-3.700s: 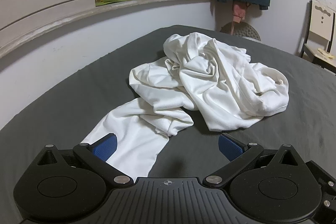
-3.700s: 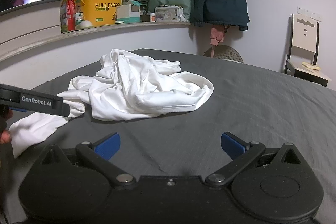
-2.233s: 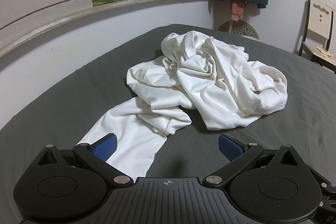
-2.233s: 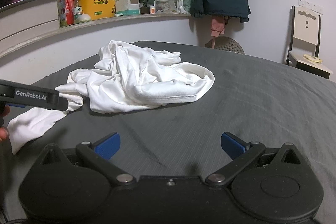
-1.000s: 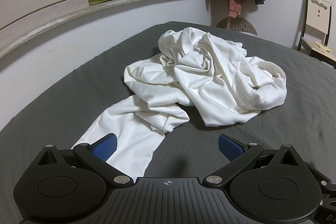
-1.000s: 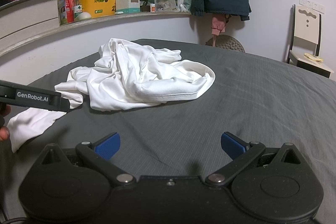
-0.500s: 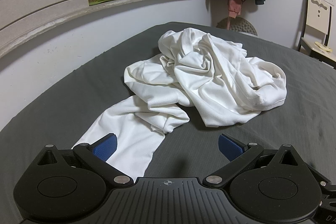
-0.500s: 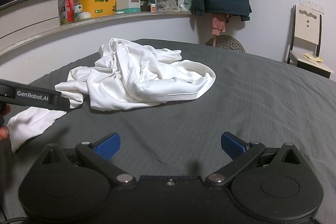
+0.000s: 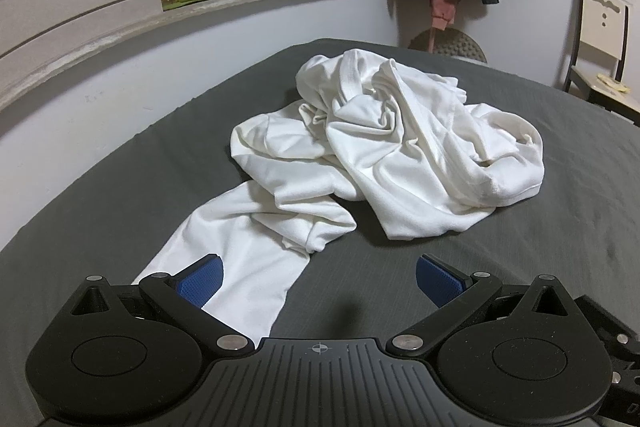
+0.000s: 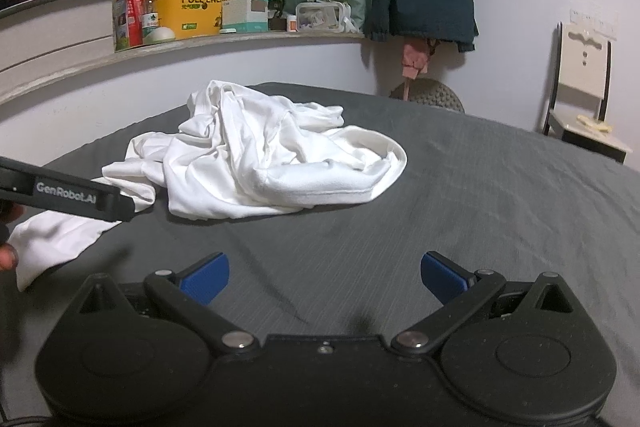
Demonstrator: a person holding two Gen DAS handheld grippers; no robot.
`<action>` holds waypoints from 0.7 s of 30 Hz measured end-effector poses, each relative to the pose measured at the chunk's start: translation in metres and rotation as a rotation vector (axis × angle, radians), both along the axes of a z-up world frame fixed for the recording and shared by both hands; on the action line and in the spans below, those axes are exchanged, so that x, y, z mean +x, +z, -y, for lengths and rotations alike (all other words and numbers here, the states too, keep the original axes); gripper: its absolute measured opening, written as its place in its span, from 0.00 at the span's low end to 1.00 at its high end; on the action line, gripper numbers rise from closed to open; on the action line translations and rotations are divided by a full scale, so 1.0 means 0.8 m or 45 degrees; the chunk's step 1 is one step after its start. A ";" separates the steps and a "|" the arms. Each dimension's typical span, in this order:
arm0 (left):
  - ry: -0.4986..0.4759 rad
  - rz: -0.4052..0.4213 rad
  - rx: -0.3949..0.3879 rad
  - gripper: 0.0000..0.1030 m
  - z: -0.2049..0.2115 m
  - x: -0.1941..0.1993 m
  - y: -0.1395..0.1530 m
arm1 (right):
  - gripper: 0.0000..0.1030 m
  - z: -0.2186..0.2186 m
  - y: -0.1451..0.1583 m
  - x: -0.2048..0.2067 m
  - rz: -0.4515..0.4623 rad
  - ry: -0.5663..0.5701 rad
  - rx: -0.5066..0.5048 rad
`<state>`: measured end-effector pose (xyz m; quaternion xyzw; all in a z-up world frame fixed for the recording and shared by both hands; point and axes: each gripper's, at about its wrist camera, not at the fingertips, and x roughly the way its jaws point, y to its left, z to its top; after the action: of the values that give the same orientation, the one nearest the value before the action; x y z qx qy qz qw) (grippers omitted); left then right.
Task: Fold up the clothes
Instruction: 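Grasp the white shirt fabric with the right gripper and lift it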
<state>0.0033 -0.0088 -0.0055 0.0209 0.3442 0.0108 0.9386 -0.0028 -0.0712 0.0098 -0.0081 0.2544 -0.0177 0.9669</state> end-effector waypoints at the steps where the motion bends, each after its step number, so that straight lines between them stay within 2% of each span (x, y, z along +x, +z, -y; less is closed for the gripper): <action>1: 0.000 0.002 0.003 1.00 0.000 0.001 0.000 | 1.00 -0.002 0.001 0.000 0.009 0.004 -0.013; 8: 0.005 -0.001 -0.027 1.00 -0.007 0.009 -0.004 | 0.99 -0.013 -0.004 0.008 0.046 0.047 -0.160; 11: -0.006 -0.007 -0.035 1.00 -0.008 0.014 -0.006 | 0.90 -0.017 -0.009 0.016 0.033 0.086 -0.190; 12: -0.010 -0.006 -0.025 0.97 -0.007 0.015 -0.007 | 0.85 -0.020 -0.010 0.022 0.041 0.101 -0.207; 13: -0.013 0.001 -0.003 0.91 -0.005 0.016 -0.008 | 0.81 -0.024 -0.011 0.027 0.048 0.115 -0.224; 14: -0.010 0.005 0.019 0.88 -0.004 0.017 -0.008 | 0.80 -0.027 -0.012 0.033 0.055 0.129 -0.241; 16: 0.019 0.006 0.053 0.74 -0.007 0.021 -0.010 | 0.80 -0.034 -0.015 0.044 0.070 0.157 -0.275; 21: 0.209 0.044 -0.044 0.73 -0.047 0.026 -0.007 | 0.74 -0.071 -0.021 0.093 0.087 0.265 -0.411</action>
<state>0.0240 0.0287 -0.0111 -0.0238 0.3286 0.0821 0.9406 0.0718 -0.0142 -0.0074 -0.1887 0.2130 0.0414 0.9578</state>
